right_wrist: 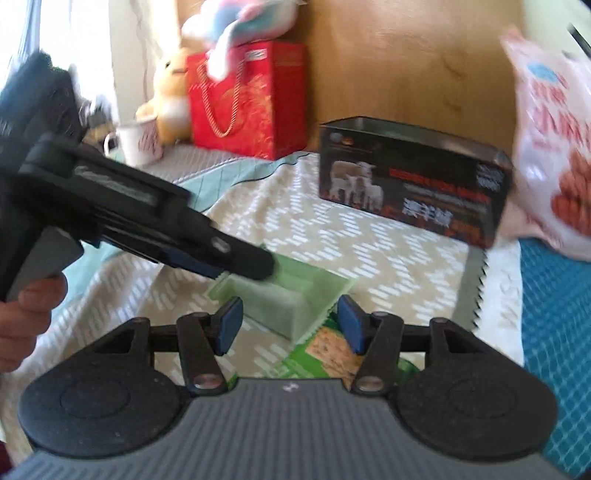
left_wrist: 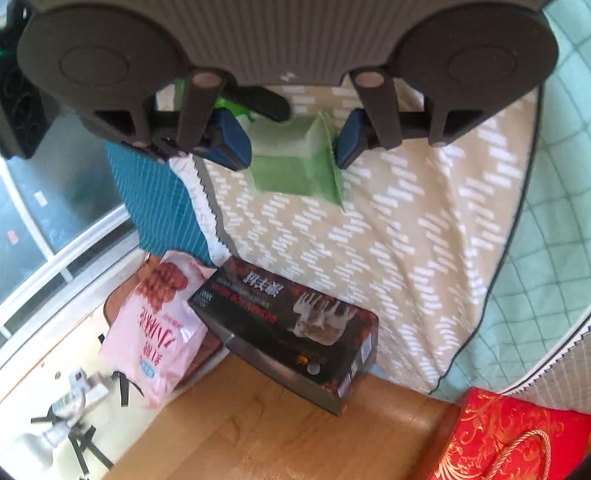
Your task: Organize snacks
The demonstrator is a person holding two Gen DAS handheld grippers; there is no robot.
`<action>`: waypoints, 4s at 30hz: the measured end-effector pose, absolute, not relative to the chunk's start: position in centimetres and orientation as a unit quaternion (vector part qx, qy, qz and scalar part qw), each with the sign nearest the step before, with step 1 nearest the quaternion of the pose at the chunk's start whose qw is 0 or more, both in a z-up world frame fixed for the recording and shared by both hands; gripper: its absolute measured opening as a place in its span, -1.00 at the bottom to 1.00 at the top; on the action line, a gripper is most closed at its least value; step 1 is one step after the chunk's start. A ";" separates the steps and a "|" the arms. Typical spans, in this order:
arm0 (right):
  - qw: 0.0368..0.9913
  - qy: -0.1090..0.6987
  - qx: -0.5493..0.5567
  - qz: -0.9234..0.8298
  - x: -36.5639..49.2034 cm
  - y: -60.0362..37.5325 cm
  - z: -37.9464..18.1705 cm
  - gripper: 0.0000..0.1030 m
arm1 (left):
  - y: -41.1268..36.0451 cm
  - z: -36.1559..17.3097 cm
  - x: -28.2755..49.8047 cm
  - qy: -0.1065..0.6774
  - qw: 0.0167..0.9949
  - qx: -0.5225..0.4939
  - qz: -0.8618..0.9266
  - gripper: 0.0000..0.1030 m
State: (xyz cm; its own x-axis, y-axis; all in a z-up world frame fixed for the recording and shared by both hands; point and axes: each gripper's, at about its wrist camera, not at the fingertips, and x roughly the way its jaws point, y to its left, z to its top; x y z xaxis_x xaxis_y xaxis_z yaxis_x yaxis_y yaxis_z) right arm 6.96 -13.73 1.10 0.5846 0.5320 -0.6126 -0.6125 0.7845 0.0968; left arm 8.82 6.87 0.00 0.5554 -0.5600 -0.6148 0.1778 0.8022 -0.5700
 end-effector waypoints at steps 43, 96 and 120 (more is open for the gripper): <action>0.957 0.182 0.014 0.227 17.2 -18.9 6.2 -0.17 | 4.2 8.0 20.4 0.321 0.910 -0.189 -0.180 -0.03; 0.912 0.287 -0.050 0.288 -1.3 -15.9 0.5 0.28 | 1.4 1.4 2.1 0.413 0.893 -0.072 -0.163 0.07; 0.913 0.280 -0.035 0.295 -1.4 -16.2 0.6 0.46 | 1.6 1.1 1.9 0.408 0.892 -0.074 -0.179 0.35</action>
